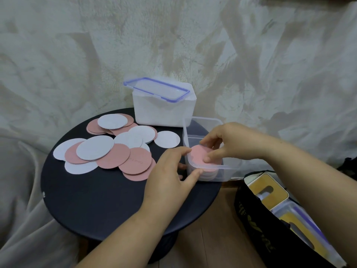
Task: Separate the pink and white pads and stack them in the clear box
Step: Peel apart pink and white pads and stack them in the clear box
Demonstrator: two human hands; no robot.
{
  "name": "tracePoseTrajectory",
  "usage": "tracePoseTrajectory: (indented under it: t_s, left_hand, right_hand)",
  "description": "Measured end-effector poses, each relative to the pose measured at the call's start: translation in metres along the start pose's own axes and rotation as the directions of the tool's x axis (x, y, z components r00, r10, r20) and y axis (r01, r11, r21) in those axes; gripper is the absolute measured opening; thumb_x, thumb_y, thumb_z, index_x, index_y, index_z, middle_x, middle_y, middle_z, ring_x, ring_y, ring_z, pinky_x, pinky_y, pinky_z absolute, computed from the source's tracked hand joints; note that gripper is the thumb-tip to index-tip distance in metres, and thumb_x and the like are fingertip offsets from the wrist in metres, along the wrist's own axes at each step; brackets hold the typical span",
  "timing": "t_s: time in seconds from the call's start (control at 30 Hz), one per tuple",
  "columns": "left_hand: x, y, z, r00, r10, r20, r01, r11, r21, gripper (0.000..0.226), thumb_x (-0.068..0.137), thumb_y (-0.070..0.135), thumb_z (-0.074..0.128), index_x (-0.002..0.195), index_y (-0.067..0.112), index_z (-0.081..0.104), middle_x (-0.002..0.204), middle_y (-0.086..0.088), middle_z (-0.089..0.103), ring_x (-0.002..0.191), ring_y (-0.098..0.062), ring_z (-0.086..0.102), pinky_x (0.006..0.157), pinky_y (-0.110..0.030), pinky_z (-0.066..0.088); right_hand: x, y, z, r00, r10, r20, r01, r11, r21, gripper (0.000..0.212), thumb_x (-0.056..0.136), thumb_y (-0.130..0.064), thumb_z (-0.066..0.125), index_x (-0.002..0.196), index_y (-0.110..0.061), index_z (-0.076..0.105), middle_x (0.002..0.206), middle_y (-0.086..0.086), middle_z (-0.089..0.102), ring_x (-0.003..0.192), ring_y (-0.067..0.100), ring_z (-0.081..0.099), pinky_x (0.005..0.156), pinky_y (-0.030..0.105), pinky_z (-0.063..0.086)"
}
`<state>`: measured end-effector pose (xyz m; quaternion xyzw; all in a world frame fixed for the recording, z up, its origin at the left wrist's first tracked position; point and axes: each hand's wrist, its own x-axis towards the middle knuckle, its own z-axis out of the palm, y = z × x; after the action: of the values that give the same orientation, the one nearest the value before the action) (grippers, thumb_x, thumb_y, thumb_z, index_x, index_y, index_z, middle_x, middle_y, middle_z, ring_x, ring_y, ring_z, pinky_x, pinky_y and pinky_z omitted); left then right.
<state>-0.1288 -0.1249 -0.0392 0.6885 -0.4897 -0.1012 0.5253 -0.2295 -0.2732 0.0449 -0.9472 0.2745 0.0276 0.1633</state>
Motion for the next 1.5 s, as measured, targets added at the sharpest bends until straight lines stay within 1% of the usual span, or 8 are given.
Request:
tracePoseTrajectory:
  t_s: [0.33, 0.5, 0.63, 0.77, 0.87, 1.13, 1.33, 1.5]
  left_hand:
    - [-0.001, -0.001, 0.0, 1.0, 0.013, -0.005, -0.013, 1.0, 0.014, 0.045, 0.076, 0.029, 0.072, 0.118, 0.03, 0.054, 0.108, 0.016, 0.054, 0.086, 0.003, 0.056, 0.07, -0.022, 0.054]
    - [-0.005, 0.0, -0.009, 1.0, 0.009, 0.0, -0.009, 1.0, -0.027, 0.041, 0.078, 0.028, 0.071, 0.116, 0.03, 0.057, 0.106, 0.021, 0.055, 0.092, 0.003, 0.056, 0.074, -0.02, 0.054]
    - [-0.008, -0.012, -0.04, 0.992, 0.056, -0.116, -0.046, 0.995, 0.089, 0.024, 0.083, 0.021, 0.066, 0.106, 0.026, 0.063, 0.098, 0.022, 0.058, 0.095, -0.001, 0.057, 0.078, -0.015, 0.049]
    - [-0.006, -0.037, -0.083, 0.972, 0.052, -0.228, 0.017, 0.956, 0.293, 0.019, 0.084, 0.016, 0.061, 0.101, 0.021, 0.066, 0.103, 0.017, 0.059, 0.104, -0.008, 0.053, 0.082, -0.019, 0.04]
    - [-0.004, -0.051, -0.105, 0.967, -0.016, -0.253, 0.108, 0.929, 0.353, 0.023, 0.084, 0.013, 0.061, 0.106, 0.019, 0.065, 0.112, 0.014, 0.058, 0.108, -0.013, 0.054, 0.08, -0.022, 0.037]
    - [-0.012, -0.06, -0.115, 0.995, -0.021, 0.097, -0.041, 0.806, 0.59, 0.038, 0.092, 0.024, 0.052, 0.13, 0.02, 0.051, 0.141, 0.003, 0.045, 0.134, -0.017, 0.034, 0.111, -0.029, 0.019]
    - [-0.032, -0.058, -0.121, 0.994, 0.088, 0.062, -0.107, 0.811, 0.576, 0.026, 0.086, 0.035, 0.054, 0.104, 0.022, 0.068, 0.1, 0.01, 0.067, 0.096, -0.013, 0.058, 0.077, -0.019, 0.04]
    - [-0.058, -0.061, -0.121, 0.983, 0.173, 0.059, -0.179, 0.849, 0.497, 0.041, 0.082, 0.046, 0.047, 0.096, 0.016, 0.072, 0.098, 0.005, 0.068, 0.095, -0.008, 0.054, 0.085, -0.015, 0.037]
  right_hand:
    - [-0.001, -0.005, 0.0, 0.997, -0.062, 0.043, 0.066, 0.993, -0.095, 0.039, 0.079, -0.038, 0.069, 0.115, -0.023, 0.065, 0.079, -0.024, 0.051, 0.08, 0.003, 0.054, 0.078, 0.024, 0.045]
    - [-0.004, -0.005, 0.002, 0.999, -0.041, 0.006, 0.041, 0.997, -0.07, 0.047, 0.078, -0.037, 0.071, 0.121, -0.024, 0.06, 0.098, -0.019, 0.056, 0.09, 0.005, 0.055, 0.084, 0.023, 0.047]
    - [-0.008, -0.008, 0.001, 0.992, -0.06, -0.11, 0.056, 0.998, -0.043, 0.046, 0.08, -0.042, 0.066, 0.123, -0.028, 0.058, 0.123, -0.007, 0.057, 0.106, 0.008, 0.053, 0.095, 0.032, 0.047]
    - [-0.011, -0.036, 0.004, 0.929, -0.176, -0.325, 0.213, 0.974, 0.082, 0.032, 0.083, -0.035, 0.065, 0.114, -0.027, 0.065, 0.121, -0.008, 0.057, 0.106, 0.005, 0.052, 0.096, 0.026, 0.044]
    - [-0.008, -0.065, 0.02, 0.901, -0.269, -0.34, 0.329, 0.935, 0.134, 0.026, 0.084, -0.031, 0.065, 0.11, -0.026, 0.067, 0.113, -0.011, 0.058, 0.101, 0.004, 0.055, 0.089, 0.021, 0.047]
    - [0.01, -0.108, 0.085, 0.947, -0.255, -0.198, 0.26, 0.966, 0.0, 0.051, 0.092, -0.036, 0.051, 0.139, -0.021, 0.039, 0.151, -0.003, 0.029, 0.138, 0.011, 0.024, 0.11, 0.022, 0.018]
    - [-0.002, -0.092, 0.106, 0.936, -0.217, -0.277, 0.221, 0.975, -0.017, 0.039, 0.091, -0.036, 0.054, 0.129, -0.026, 0.053, 0.138, -0.009, 0.047, 0.126, 0.009, 0.041, 0.103, 0.025, 0.036]
    - [-0.015, -0.086, 0.11, 0.92, -0.22, -0.323, 0.237, 0.972, 0.013, 0.044, 0.085, -0.044, 0.06, 0.125, -0.027, 0.056, 0.133, -0.011, 0.05, 0.123, 0.007, 0.042, 0.103, 0.019, 0.032]
